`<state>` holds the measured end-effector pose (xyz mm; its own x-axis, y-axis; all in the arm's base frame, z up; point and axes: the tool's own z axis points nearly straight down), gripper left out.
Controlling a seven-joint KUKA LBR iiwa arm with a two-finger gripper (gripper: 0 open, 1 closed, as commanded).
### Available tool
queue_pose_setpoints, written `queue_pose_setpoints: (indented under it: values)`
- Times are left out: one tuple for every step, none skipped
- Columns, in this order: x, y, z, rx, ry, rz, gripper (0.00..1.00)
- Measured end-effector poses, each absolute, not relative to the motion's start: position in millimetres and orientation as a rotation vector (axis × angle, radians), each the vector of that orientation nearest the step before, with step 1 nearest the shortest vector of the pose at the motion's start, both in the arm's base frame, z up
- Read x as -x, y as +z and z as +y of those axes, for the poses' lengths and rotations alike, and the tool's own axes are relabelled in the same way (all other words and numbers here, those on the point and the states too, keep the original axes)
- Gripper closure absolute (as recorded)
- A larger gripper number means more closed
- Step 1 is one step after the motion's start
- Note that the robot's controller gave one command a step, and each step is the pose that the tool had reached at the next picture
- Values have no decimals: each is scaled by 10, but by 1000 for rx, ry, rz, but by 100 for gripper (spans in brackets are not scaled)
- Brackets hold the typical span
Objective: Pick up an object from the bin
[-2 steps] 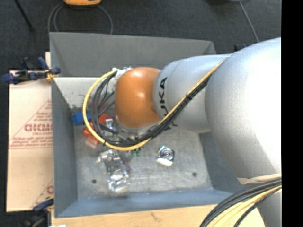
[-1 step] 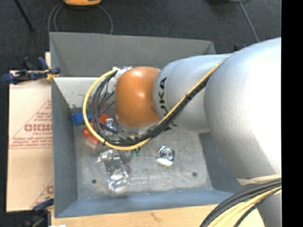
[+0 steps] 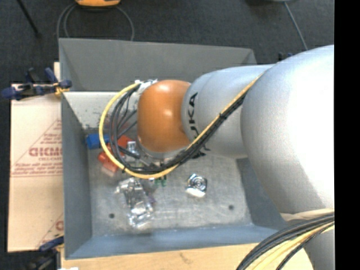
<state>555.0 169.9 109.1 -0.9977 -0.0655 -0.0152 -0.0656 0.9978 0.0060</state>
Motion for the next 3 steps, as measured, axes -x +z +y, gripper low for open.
queue_pose_setpoints:
  values:
    - [-5554, 1045, 1565, 103, 16, 3124, 0]
    - [-5569, 1077, 1570, 105, 16, 3118, 100]
    - [-5684, 2180, 1460, 104, 4, 3130, 100]
